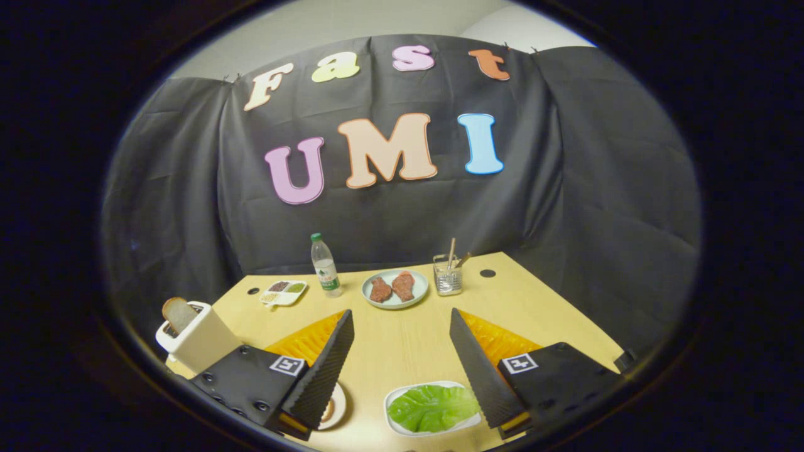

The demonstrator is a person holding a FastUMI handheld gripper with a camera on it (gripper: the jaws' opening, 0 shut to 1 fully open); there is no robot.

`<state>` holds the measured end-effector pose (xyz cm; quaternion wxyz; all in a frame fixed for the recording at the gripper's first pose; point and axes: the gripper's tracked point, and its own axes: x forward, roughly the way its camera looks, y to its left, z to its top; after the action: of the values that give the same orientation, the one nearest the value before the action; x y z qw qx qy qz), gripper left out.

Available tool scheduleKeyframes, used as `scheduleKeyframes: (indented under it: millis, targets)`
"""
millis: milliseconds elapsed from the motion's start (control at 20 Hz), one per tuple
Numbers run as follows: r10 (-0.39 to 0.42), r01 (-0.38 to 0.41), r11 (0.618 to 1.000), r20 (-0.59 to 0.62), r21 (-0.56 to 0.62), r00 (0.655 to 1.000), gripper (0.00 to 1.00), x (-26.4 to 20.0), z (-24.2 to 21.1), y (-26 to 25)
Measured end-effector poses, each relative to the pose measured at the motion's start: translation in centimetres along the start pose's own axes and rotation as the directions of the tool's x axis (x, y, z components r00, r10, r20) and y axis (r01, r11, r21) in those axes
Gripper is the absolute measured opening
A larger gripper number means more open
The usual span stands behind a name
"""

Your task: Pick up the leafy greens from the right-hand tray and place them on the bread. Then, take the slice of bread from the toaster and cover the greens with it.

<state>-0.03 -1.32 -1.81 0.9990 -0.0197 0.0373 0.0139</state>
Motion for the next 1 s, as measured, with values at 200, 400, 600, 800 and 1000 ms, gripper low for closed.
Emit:
scheduleKeyframes:
  millis: [200,400,600,800,1000]
  targets:
    - [-0.001,0.0,0.999,-0.032,-0.035,0.999,0.98,0.4,-0.9,-2.2]
    - [-0.016,0.01,0.997,-0.081,-0.081,0.997,0.98,1.0,-2.0,-6.0]
    - [-0.053,0.04,0.994,-0.125,-0.106,0.991,0.98,1.7,-3.4,-10.5]
    - [-0.045,0.031,0.998,-0.252,-0.06,0.967,0.98,2.8,-8.0,-13.4]
    - [0.005,0.022,0.998,-0.396,0.064,0.918,0.97,3.8,-13.7,-14.0]
